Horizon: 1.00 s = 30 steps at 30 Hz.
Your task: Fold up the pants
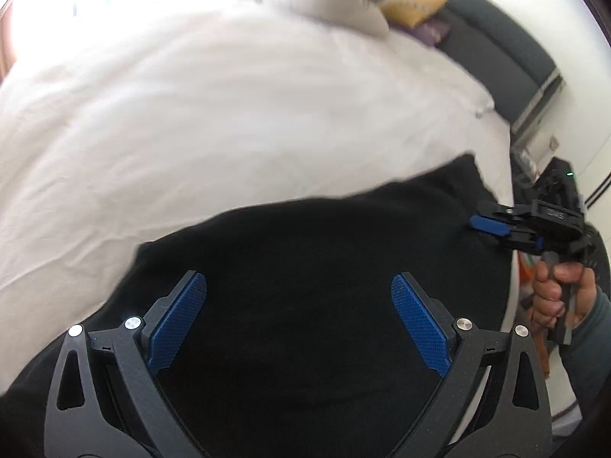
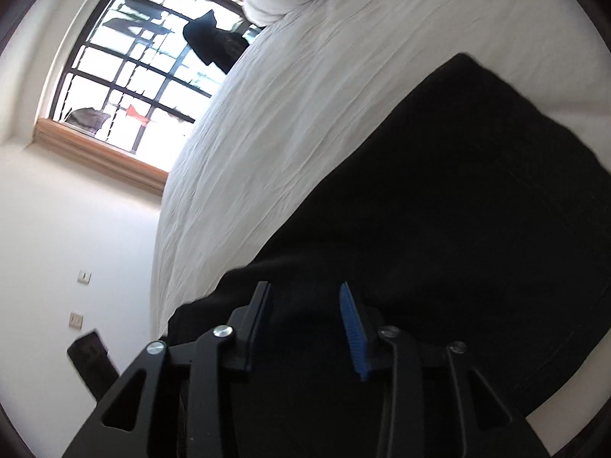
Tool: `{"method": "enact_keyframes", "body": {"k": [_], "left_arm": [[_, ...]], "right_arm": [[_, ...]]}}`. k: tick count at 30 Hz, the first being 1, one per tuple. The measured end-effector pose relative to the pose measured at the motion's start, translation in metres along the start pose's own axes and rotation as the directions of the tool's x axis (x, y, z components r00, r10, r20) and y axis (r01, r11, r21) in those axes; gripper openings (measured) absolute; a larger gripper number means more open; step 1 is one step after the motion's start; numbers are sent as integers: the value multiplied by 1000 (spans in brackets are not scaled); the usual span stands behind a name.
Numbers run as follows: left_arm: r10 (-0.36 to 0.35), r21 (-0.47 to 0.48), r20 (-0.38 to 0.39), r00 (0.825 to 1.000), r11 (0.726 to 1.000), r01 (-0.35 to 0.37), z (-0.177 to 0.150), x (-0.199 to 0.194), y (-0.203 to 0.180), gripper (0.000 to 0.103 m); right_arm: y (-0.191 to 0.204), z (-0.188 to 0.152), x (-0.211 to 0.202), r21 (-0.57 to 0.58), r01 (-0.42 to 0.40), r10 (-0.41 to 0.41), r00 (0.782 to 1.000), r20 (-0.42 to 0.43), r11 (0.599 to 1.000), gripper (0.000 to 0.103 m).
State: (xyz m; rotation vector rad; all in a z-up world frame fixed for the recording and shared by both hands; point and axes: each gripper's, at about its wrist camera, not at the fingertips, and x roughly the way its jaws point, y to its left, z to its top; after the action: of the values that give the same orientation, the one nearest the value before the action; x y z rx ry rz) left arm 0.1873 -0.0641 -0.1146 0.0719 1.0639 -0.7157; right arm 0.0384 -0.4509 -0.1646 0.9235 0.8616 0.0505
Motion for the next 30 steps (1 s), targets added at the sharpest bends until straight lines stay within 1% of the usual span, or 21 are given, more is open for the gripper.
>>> {"method": "enact_keyframes", "body": {"k": [1, 2, 3, 4, 5, 6, 9, 10, 11, 14, 15, 16, 18, 20, 21, 22, 23, 25, 28, 29, 30], "left_arm": [[21, 14, -19, 1000, 1000, -21, 1, 10, 3, 98], [46, 43, -24, 999, 998, -45, 3, 17, 3, 98], [77, 70, -18, 997, 995, -76, 7, 23, 4, 98], [89, 73, -20, 996, 994, -87, 11, 26, 9, 98], [84, 54, -17, 996, 995, -83, 17, 27, 16, 98], [88, 30, -8, 996, 996, -87, 23, 27, 23, 98], [143, -29, 8, 990, 989, -143, 37, 21, 43, 98], [174, -52, 20, 985, 984, -172, 37, 16, 48, 98], [180, -68, 34, 983, 982, -178, 38, 10, 51, 98], [169, -91, 75, 983, 983, -162, 27, -10, 49, 98], [156, -91, 77, 985, 985, -149, 20, -14, 44, 98], [146, -82, 75, 986, 987, -139, 14, -15, 37, 98], [135, -33, 58, 989, 991, -133, -4, -12, 13, 98], [146, 2, 44, 988, 989, -146, -23, -8, -5, 98], [159, 16, 37, 987, 987, -159, -33, -6, -13, 98], [175, 19, 31, 984, 984, -176, -44, -5, -19, 98], [165, 12, 24, 986, 986, -166, -54, -5, -21, 98], [124, 4, -5, 992, 992, -124, -67, -6, -27, 98], [152, 34, -17, 988, 988, -151, -81, -12, -36, 98], [138, 22, -12, 990, 990, -137, -81, -17, -38, 98], [116, 13, 1, 993, 993, -116, -77, -22, -39, 98]], "right_arm": [[-1, -5, 3, -18, 16, -16, 1000, -10, 1000, 45], [-9, -6, 4, -3, 22, -22, 1000, -5, 1000, 38], [-22, -5, 3, 53, -5, 4, 1000, 4, 999, 22], [-36, -2, -1, 118, -14, 12, 1000, 16, 993, 15], [-48, 1, -8, 168, 3, -8, 999, 33, 986, 7], [-57, 5, -16, 191, 40, -50, 997, 52, 981, 4], [-61, 15, -37, 196, 166, -185, 979, 82, 966, 7], [-54, 17, -41, 185, 198, -217, 972, 88, 963, 11], [-44, 18, -44, 161, 198, -215, 972, 97, 967, 23], [1, 8, -29, 37, 64, -66, 996, 66, 997, 38], [18, 2, -14, -9, 11, -11, 1000, 11, 1000, 44], [34, -6, 2, -51, -36, 34, 998, -53, 998, 44], [49, -20, 26, -98, -63, 51, 991, -123, 993, 44], [34, -28, 40, -39, -28, 21, 985, -170, 999, 40], [19, -31, 40, 17, -37, 40, 984, -171, 999, 19], [4, -33, 33, 56, -27, 36, 986, -162, 998, 8], [-8, -34, 26, 67, 17, -6, 987, -158, 998, 0], [-22, -40, 10, 73, 58, -47, 988, -146, 996, 0], [-24, -48, -8, 66, 132, -121, 981, -149, 989, 0], [-19, -48, -13, 55, 168, -159, 976, -147, 984, 0], [-8, -45, -13, 37, 197, -190, 972, -139, 980, 6]]}}
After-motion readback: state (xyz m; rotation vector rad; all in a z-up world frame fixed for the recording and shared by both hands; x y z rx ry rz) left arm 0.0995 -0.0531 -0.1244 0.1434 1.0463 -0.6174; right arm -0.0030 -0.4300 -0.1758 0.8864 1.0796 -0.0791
